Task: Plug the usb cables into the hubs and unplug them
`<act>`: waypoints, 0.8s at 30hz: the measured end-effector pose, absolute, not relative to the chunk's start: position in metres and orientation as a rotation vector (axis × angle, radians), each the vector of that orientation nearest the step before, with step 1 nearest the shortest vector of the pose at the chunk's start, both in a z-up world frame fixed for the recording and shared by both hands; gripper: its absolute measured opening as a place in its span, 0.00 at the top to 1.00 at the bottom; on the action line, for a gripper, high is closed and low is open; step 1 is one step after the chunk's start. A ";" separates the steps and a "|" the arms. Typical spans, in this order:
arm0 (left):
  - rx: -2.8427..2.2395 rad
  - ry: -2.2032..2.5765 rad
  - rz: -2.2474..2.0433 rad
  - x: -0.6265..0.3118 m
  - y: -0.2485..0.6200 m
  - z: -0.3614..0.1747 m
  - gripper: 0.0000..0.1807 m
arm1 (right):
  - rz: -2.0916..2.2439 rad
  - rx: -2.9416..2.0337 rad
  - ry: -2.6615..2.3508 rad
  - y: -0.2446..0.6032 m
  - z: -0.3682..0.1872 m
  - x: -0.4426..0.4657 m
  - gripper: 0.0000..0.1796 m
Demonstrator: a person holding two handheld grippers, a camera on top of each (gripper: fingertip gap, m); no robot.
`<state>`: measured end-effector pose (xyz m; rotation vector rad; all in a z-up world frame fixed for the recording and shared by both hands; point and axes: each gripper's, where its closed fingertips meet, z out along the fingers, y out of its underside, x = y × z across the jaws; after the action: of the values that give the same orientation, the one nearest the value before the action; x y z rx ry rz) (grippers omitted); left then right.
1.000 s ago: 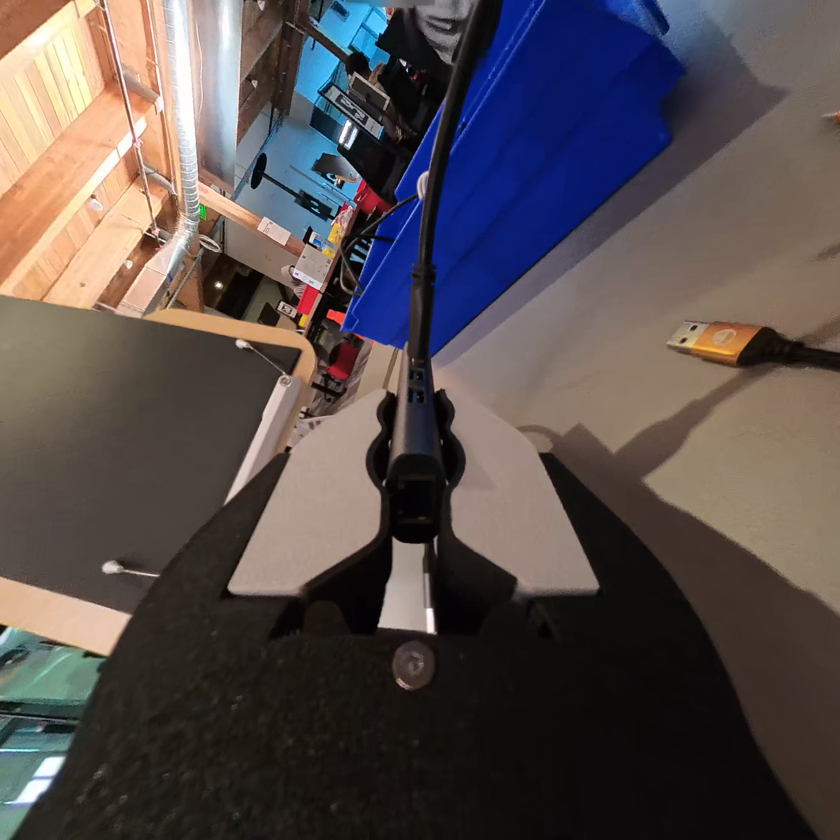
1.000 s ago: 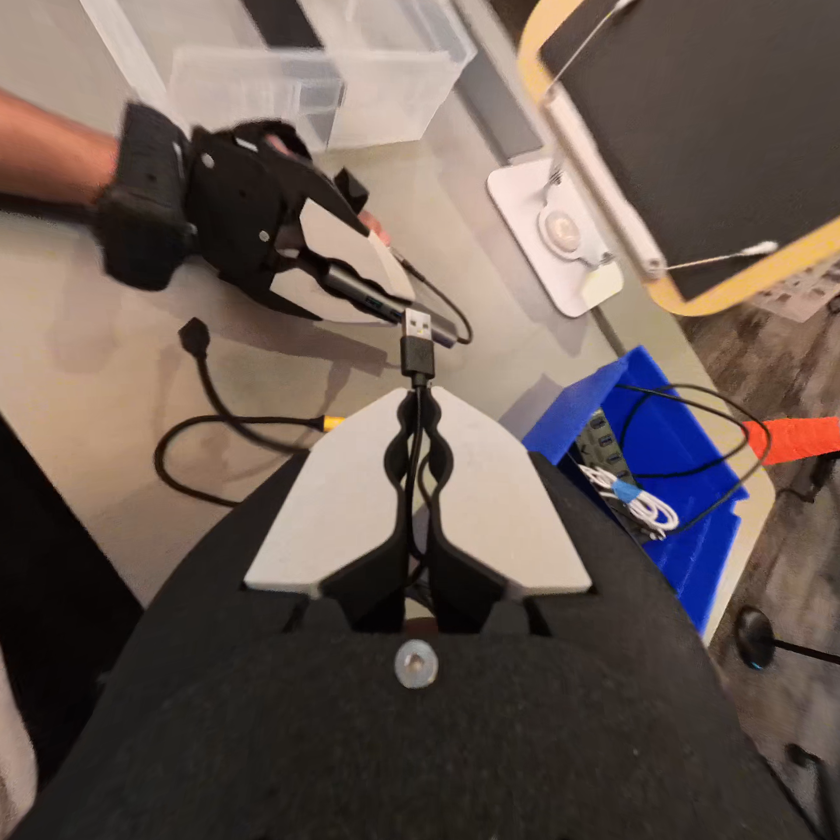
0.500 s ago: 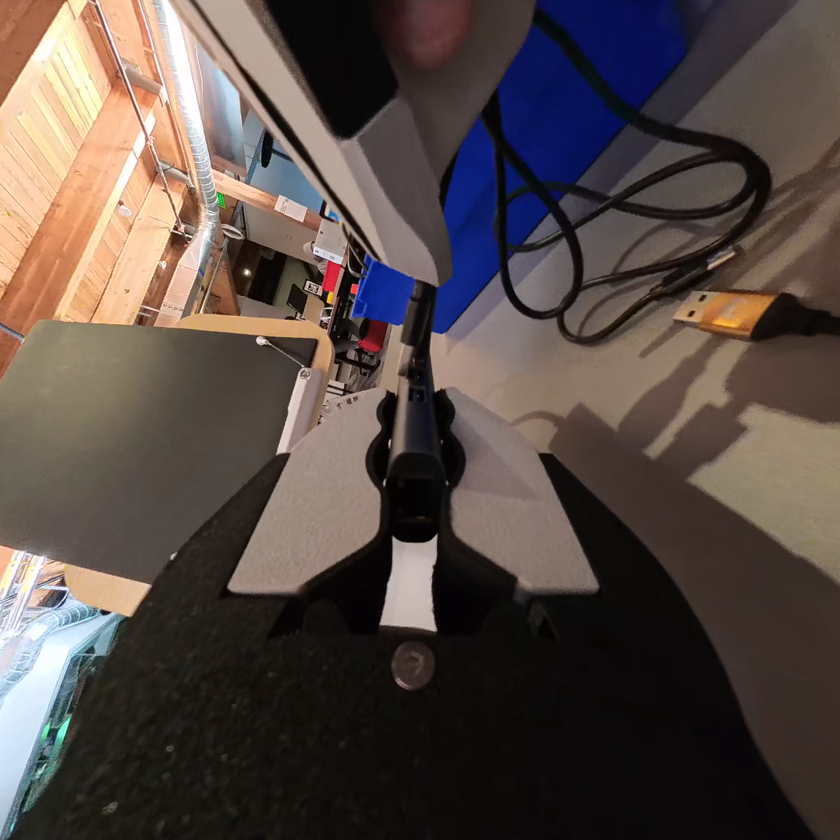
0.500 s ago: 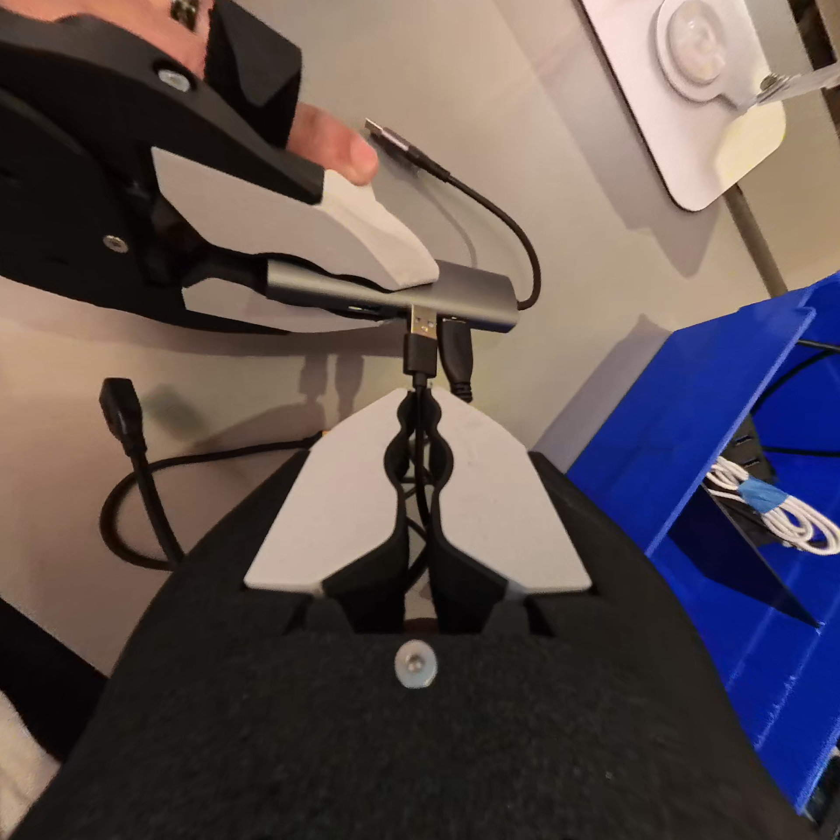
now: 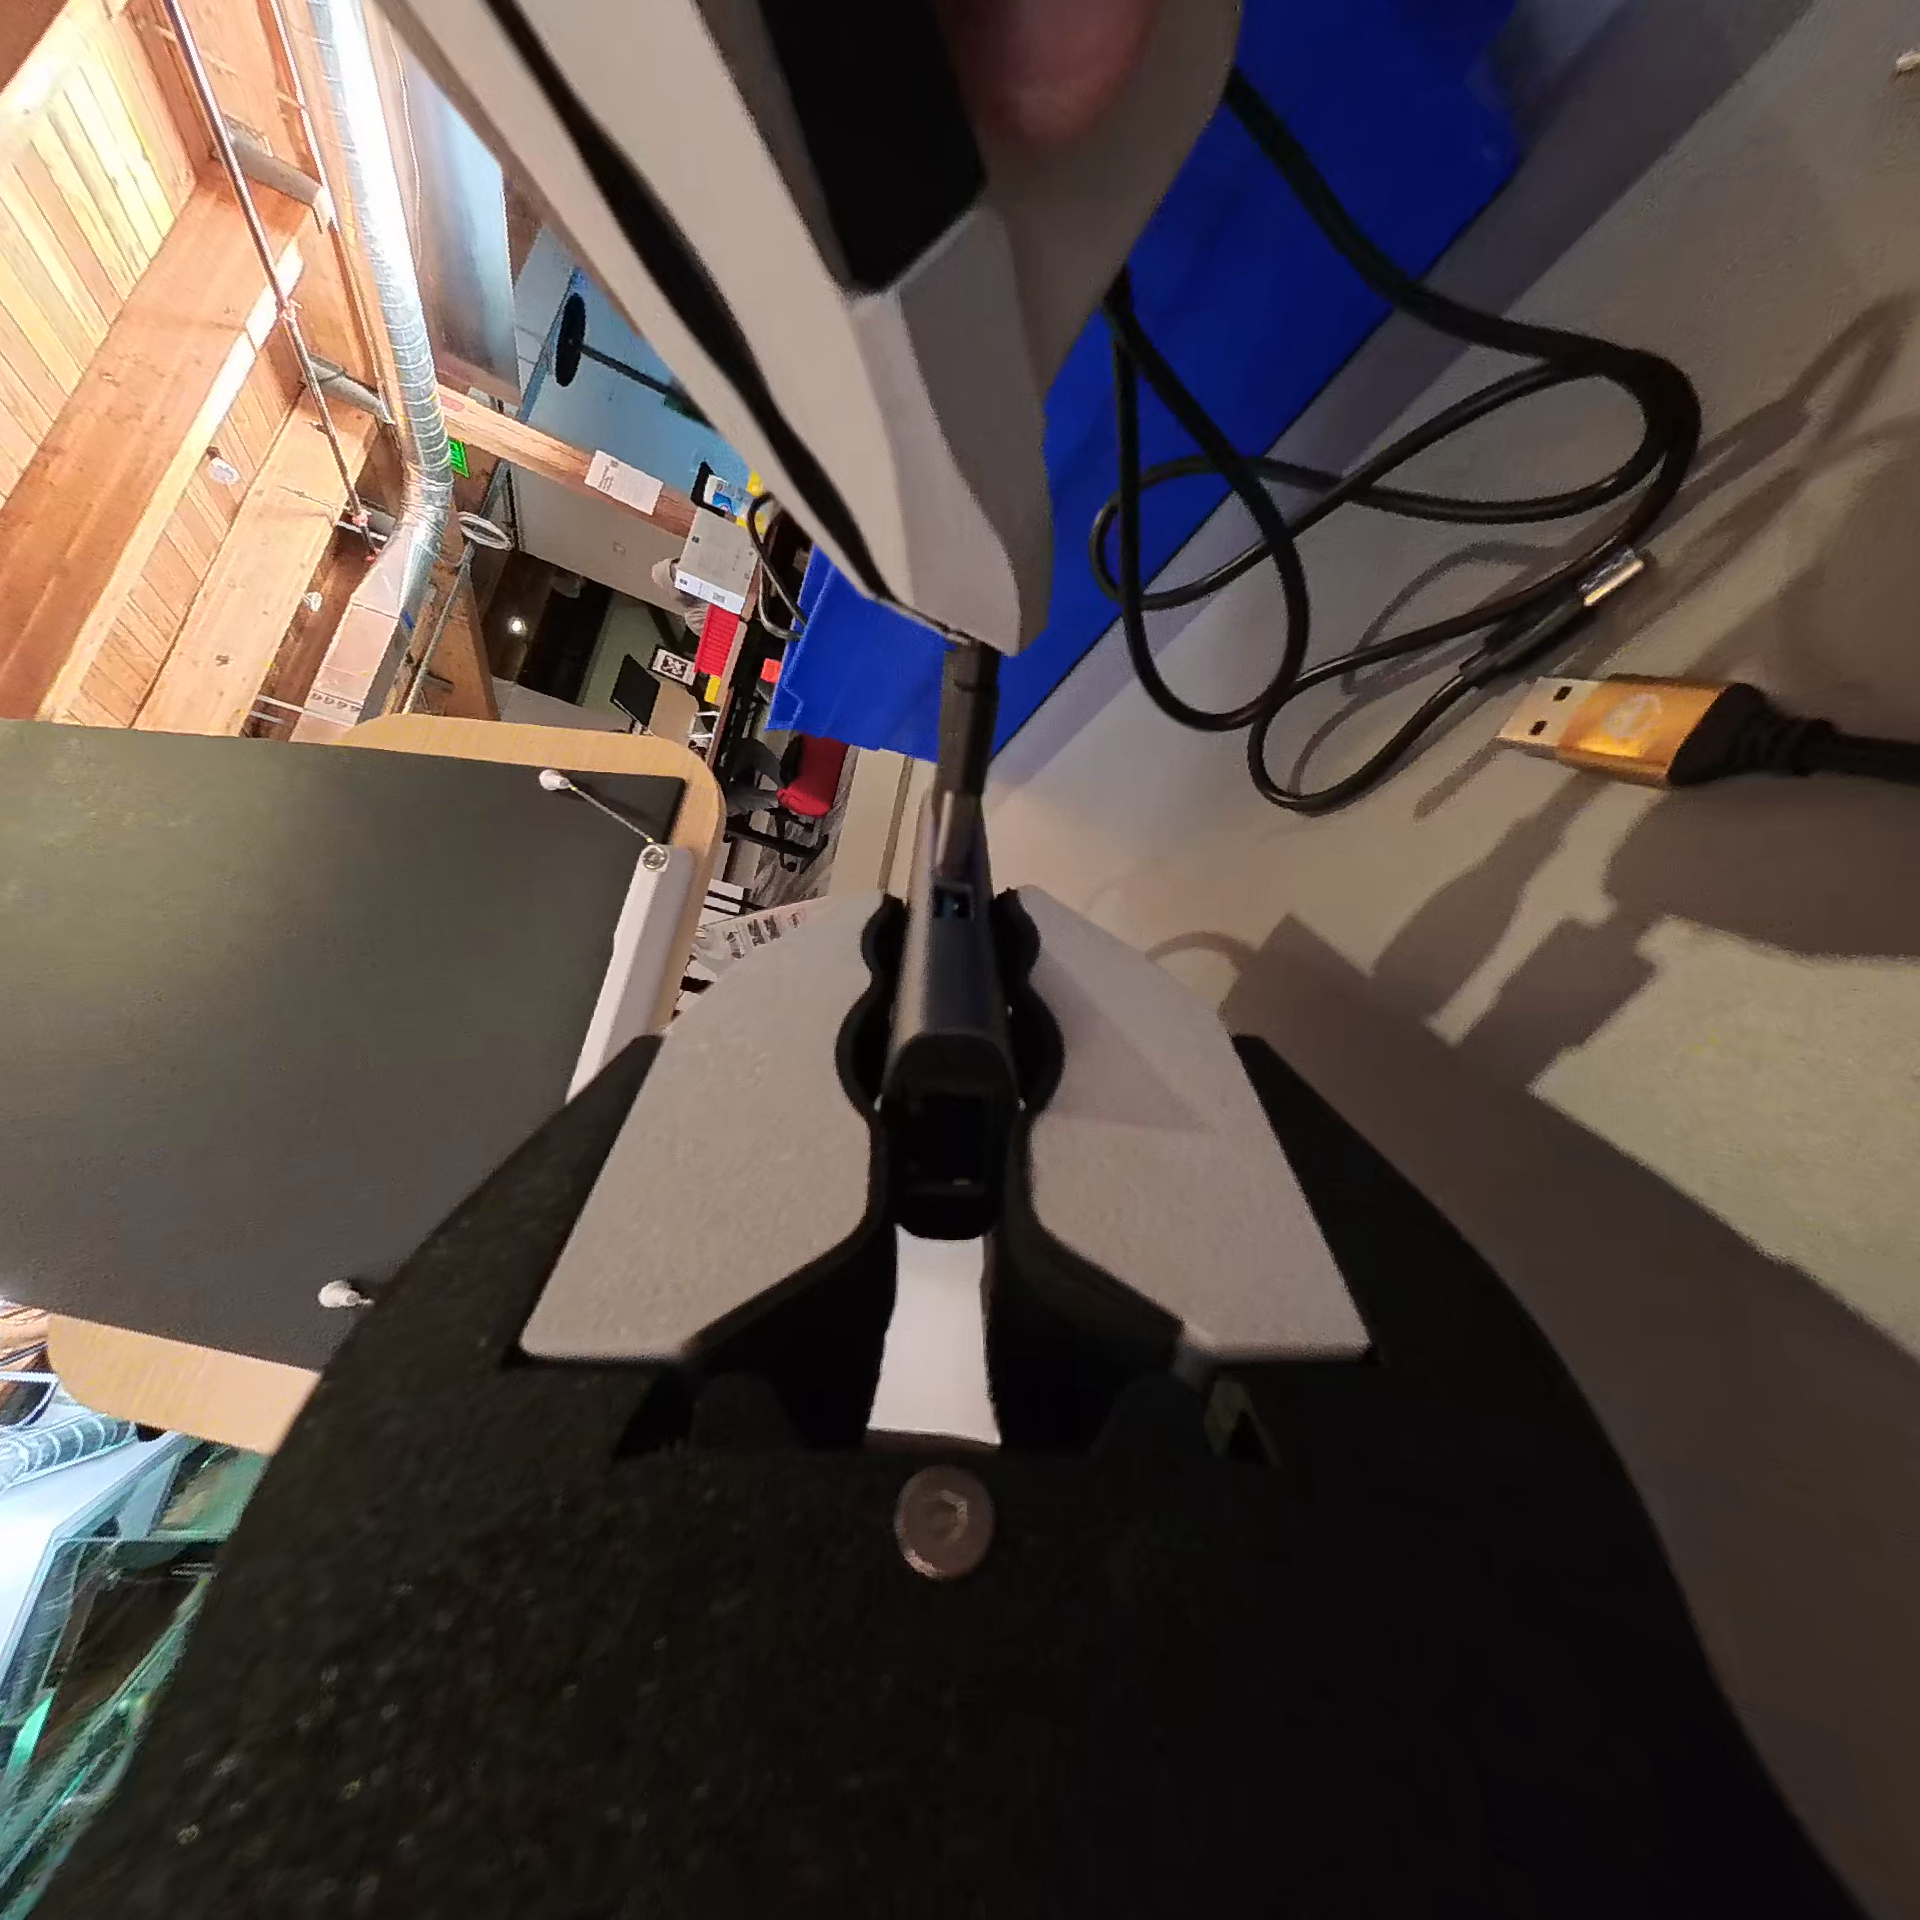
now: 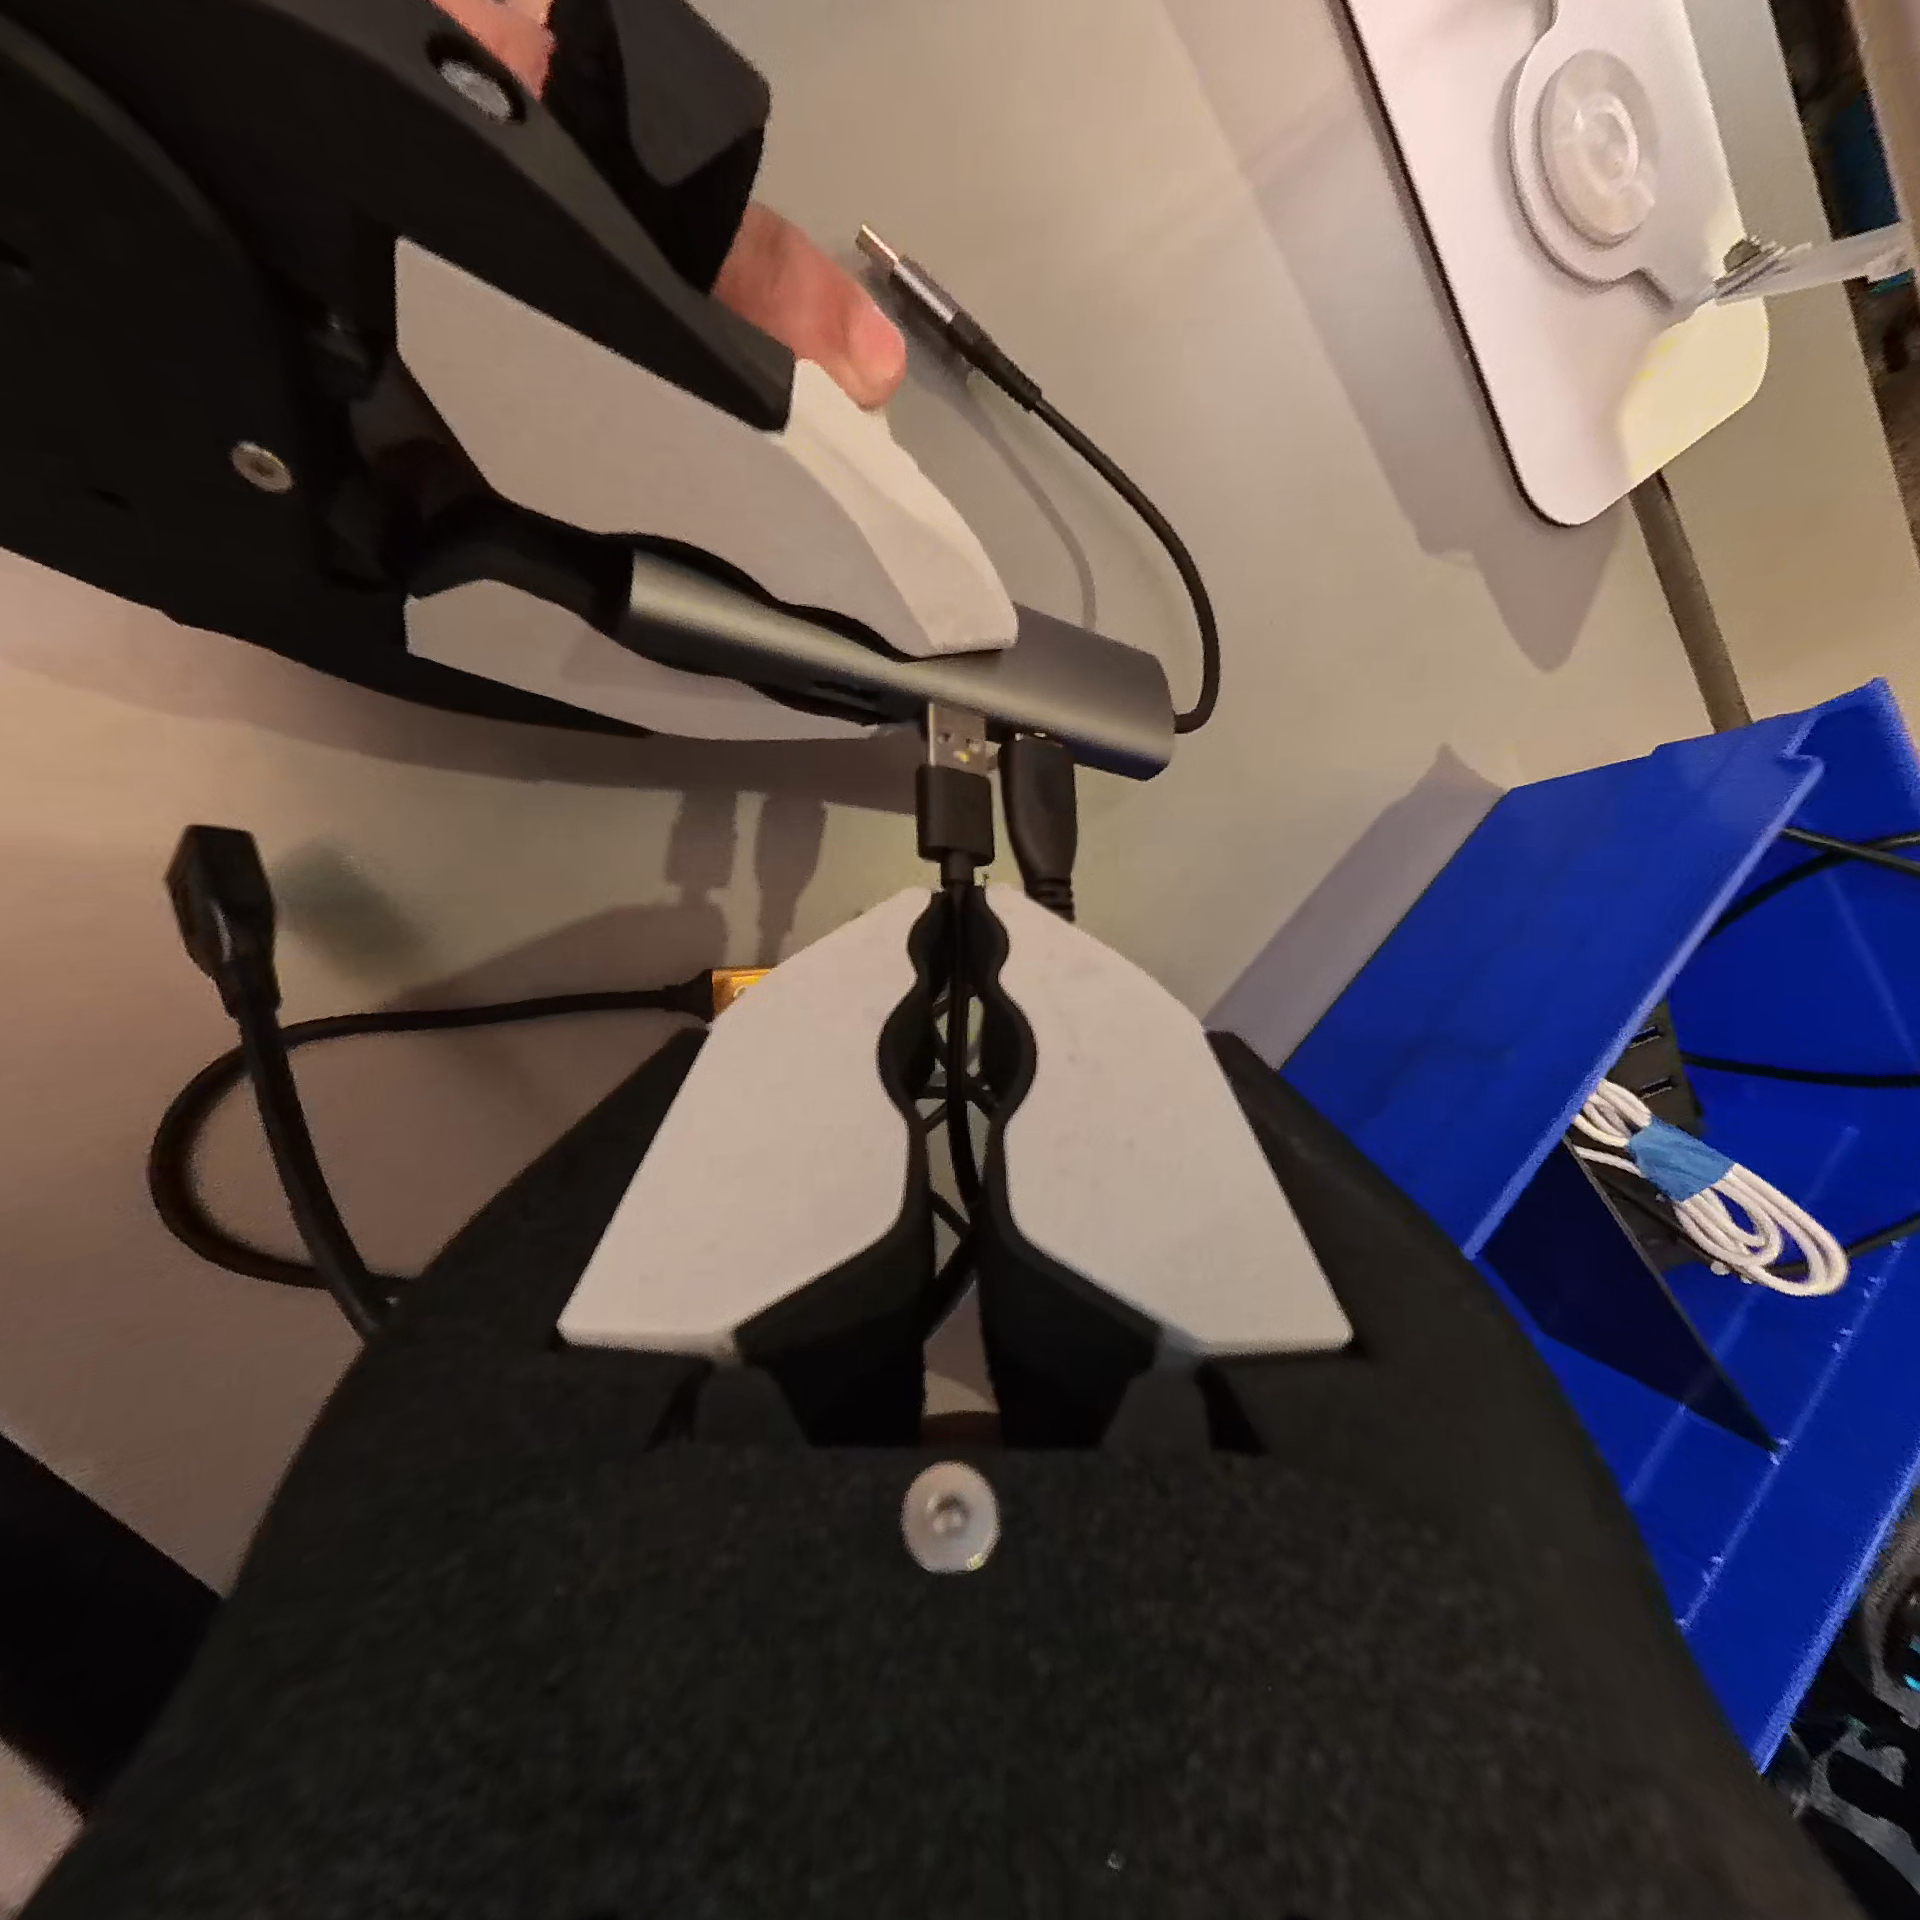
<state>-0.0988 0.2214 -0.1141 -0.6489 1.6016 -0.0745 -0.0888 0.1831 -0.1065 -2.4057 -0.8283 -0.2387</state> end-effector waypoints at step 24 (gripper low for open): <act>-0.633 1.518 -0.291 -0.102 0.205 -0.099 0.91 | 0.401 -2.083 -0.891 0.177 -0.093 -0.097 0.98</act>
<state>-0.1020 0.2054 -0.0989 -0.6328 1.5184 -0.2909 -0.0973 0.1774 -0.0931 -2.0828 -0.8914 0.4006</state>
